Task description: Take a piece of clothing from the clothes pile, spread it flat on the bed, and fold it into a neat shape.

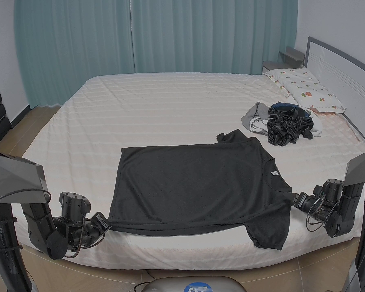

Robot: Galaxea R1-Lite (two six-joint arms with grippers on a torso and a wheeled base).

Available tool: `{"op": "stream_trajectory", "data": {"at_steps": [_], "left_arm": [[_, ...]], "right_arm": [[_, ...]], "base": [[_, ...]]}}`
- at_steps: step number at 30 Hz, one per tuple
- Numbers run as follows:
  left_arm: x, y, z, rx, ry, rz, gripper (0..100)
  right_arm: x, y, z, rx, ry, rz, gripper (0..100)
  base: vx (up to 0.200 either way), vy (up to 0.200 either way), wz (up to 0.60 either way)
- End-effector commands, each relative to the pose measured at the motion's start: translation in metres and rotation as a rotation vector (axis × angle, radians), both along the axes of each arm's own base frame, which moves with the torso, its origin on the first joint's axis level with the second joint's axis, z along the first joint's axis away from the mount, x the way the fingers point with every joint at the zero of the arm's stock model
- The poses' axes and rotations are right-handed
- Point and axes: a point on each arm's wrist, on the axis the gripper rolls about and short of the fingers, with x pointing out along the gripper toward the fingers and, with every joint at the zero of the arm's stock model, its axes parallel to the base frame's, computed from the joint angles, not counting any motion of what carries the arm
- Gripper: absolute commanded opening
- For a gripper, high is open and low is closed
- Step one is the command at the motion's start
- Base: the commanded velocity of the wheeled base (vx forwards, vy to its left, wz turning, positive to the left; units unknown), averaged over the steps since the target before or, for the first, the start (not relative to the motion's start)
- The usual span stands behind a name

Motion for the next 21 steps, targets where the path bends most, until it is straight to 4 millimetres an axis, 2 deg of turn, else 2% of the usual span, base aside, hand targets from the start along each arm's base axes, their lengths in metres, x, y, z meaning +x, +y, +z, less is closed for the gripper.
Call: {"op": "stream_trajectory", "data": {"at_steps": [1,5,9,14,21], "left_arm": [[0.002,0.002,-0.002,0.000,0.002,0.010,0],[0.003,0.002,-0.003,0.001,0.003,0.012,0],[0.004,0.002,-0.002,0.000,0.000,0.012,0],[0.004,0.002,-0.002,0.000,0.000,0.012,0],[0.004,0.002,-0.002,0.000,-0.001,0.012,0]], "right_arm": [[-0.026,-0.004,0.004,0.034,0.051,0.033,100],[-0.046,0.001,0.001,0.092,0.098,0.121,100],[-0.055,0.007,-0.006,0.098,0.142,0.176,100],[-0.054,0.012,-0.017,0.041,0.148,0.239,100],[-0.045,0.014,-0.016,0.041,0.120,0.242,100]], "base": [[0.000,0.000,0.00],[0.000,0.000,0.00],[0.000,0.000,0.00],[0.000,0.000,0.00],[0.000,0.000,0.00]]}}
